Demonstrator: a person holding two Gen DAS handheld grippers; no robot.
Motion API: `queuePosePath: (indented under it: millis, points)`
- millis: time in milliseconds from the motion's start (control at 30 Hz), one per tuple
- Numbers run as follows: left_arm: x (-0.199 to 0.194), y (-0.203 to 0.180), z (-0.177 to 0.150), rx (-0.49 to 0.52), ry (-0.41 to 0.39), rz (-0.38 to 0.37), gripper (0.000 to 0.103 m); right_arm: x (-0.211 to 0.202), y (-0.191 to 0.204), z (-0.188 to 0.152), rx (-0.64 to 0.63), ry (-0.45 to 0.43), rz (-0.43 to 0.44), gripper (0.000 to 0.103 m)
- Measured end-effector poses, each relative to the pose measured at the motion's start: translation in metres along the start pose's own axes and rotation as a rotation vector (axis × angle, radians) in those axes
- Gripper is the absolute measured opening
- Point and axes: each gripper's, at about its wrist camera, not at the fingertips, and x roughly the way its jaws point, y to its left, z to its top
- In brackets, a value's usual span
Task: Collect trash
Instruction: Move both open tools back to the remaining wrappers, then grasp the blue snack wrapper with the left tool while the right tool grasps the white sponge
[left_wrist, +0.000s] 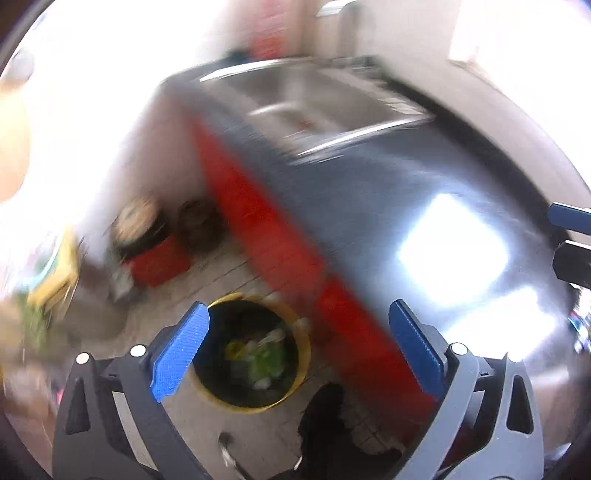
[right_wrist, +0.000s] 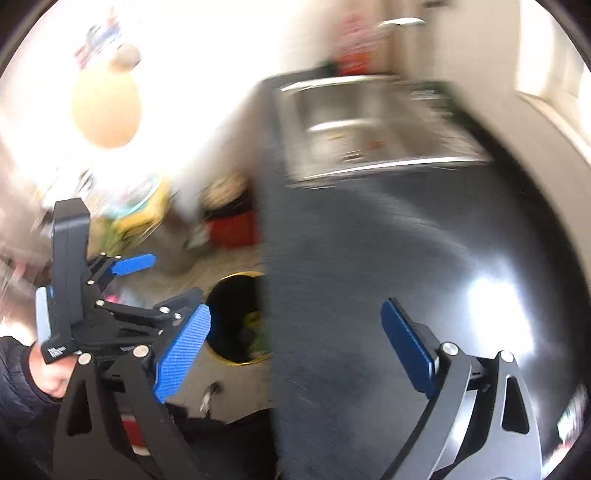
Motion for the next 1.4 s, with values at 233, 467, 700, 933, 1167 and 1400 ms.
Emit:
queuePosePath:
  millis: [233,467,700,933,1167,1400]
  points:
    - [-0.013,-0.2,0.029,0.37,-0.055,-0.277,0.095,-0.128,-0.136,-0.102,0.351,-0.125,-0.339,0.091]
    - [-0.037,-0.367,-0.003,0.668,-0.054,-0.498,0.095,-0.216,-0.207,-0.227,0.664,-0.201,-0.529,0.091]
    - [-0.046,-0.44,-0.046,0.866,-0.031,-0.564,0.095,-0.246,-0.236,-0.302,0.798,-0.203,-0.601,0.091]
    - [-0.015,-0.472,-0.057,0.95,0.025,-0.554,0.095,-0.242,-0.278,-0.329,0.818,-0.172,-0.588,0.091]
    - [0.036,-0.513,-0.064,1.018,0.09,-0.578,0.09,-0.215,-0.352,-0.352,0.762,-0.061,-0.574,0.091]
    - [0.074,-0.536,-0.065,1.023,0.17,-0.588,0.068,-0.169,-0.422,-0.364,0.715,0.079,-0.532,0.091]
